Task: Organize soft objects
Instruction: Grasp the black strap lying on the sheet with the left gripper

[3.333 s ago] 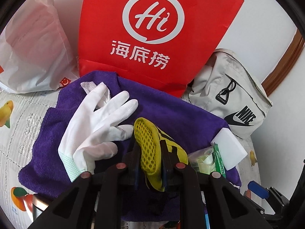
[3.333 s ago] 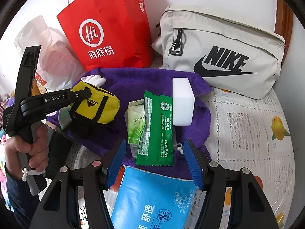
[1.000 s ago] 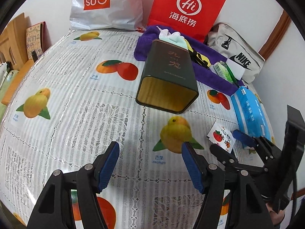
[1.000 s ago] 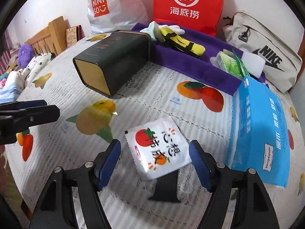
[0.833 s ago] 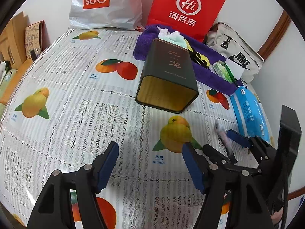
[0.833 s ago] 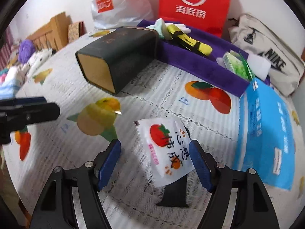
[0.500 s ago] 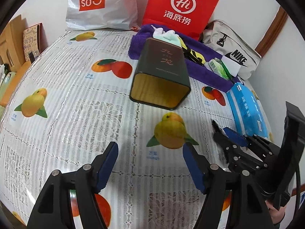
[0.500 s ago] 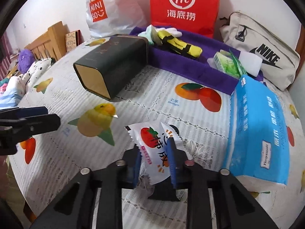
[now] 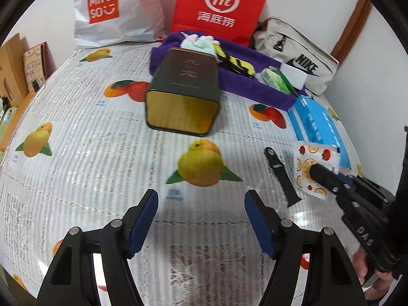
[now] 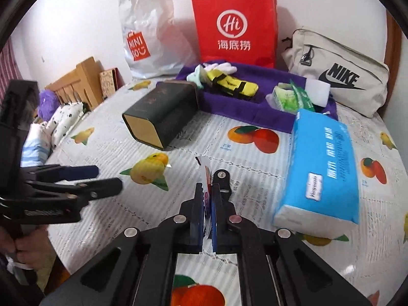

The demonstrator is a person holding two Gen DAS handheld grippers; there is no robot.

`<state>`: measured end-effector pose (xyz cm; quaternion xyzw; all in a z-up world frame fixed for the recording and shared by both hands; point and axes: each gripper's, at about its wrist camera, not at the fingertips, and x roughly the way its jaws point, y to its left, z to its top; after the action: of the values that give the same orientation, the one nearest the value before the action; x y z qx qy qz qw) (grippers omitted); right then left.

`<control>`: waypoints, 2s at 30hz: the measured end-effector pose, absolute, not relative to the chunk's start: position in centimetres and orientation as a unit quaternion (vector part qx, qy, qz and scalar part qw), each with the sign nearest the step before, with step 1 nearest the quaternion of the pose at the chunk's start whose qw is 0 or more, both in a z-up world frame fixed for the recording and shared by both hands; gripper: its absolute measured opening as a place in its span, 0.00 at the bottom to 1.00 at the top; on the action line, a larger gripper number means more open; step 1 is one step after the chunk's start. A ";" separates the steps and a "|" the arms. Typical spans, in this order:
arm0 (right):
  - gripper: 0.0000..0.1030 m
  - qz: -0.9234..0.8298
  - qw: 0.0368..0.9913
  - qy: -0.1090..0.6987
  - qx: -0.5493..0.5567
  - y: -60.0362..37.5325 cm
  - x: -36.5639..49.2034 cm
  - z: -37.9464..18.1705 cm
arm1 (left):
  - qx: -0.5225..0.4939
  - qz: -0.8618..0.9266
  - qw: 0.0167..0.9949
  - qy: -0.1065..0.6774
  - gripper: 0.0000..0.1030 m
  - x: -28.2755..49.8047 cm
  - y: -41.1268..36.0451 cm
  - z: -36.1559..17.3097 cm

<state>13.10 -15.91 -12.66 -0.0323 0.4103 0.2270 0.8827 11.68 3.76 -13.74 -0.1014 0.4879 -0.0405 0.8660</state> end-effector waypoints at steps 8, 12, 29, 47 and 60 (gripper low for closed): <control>0.04 0.208 0.891 0.404 -0.022 -19.1 11.6 -11.9 | -0.083 -0.059 0.864 0.494 0.66 12.3 0.6 -14.3; 0.04 0.199 0.894 0.401 -0.012 -20.8 11.0 -11.8 | -0.072 -0.062 0.864 0.495 0.66 12.6 -1.0 -14.5; 0.04 0.165 0.902 0.399 0.018 -25.7 9.5 -12.5 | -0.041 -0.079 0.860 0.503 0.71 15.0 -7.2 -16.6; 0.04 0.166 0.899 0.405 0.023 -25.3 9.1 -13.1 | 0.019 -0.039 0.876 0.480 0.76 14.7 -6.4 -17.2; 0.04 0.168 0.897 0.407 0.029 -25.3 9.0 -13.4 | 0.043 -0.100 0.877 0.468 0.21 14.4 -8.4 -16.9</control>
<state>8.99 -25.30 -13.37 0.0291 0.4070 0.1677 0.8974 14.44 -8.45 -16.89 0.0431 0.4675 -0.1000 0.8772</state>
